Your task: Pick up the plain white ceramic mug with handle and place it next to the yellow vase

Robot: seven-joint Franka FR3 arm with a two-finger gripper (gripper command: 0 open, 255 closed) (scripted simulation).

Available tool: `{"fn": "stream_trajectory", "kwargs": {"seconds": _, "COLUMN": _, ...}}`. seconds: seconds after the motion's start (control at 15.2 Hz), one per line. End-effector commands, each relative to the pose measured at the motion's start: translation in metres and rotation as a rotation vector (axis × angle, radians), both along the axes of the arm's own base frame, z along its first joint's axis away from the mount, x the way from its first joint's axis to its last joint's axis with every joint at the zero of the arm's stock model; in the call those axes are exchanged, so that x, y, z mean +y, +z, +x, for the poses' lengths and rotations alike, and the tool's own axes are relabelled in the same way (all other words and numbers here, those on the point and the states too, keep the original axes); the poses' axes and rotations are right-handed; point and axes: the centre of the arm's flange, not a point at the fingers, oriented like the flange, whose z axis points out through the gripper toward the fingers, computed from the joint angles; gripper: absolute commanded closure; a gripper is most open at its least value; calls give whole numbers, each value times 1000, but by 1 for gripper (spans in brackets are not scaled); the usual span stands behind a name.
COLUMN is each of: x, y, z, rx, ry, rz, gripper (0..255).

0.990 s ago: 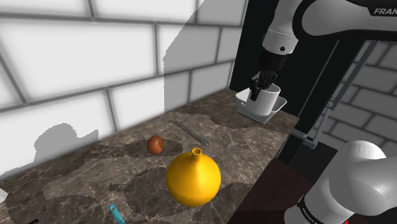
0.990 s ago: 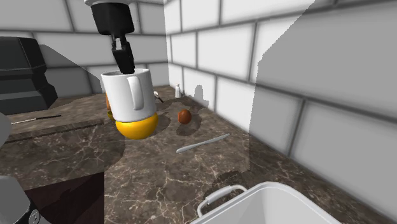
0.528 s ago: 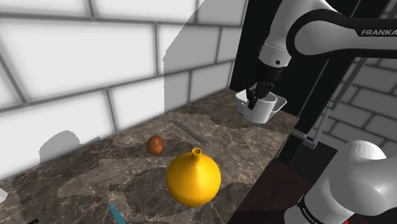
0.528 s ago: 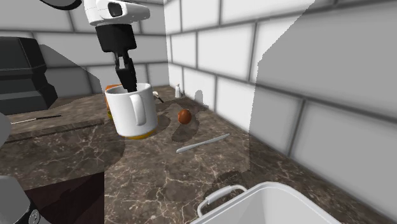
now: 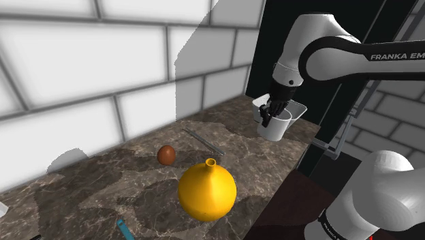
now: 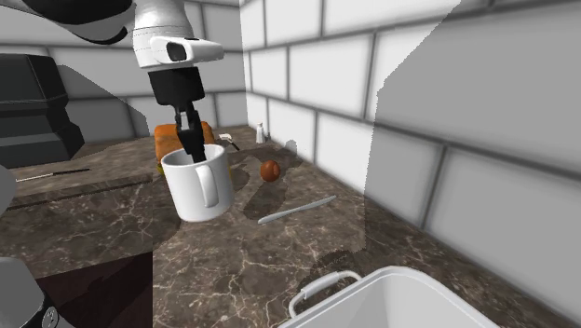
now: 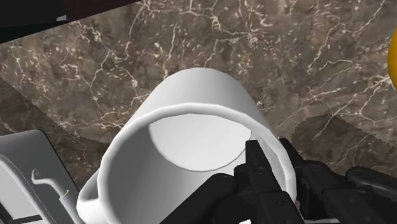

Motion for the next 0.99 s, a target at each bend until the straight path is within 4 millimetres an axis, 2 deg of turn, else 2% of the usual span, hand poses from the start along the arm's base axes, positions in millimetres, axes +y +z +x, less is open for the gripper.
{"fn": "stream_trajectory", "kwargs": {"seconds": 0.0, "x": -1, "y": -11, "z": -1, "rx": -1, "ry": 0, "rz": 0, "gripper": 255}}
{"fn": "stream_trajectory", "kwargs": {"seconds": 0.92, "x": -1, "y": -85, "z": -1, "rx": -1, "ry": 0, "rz": 0, "gripper": 255}}
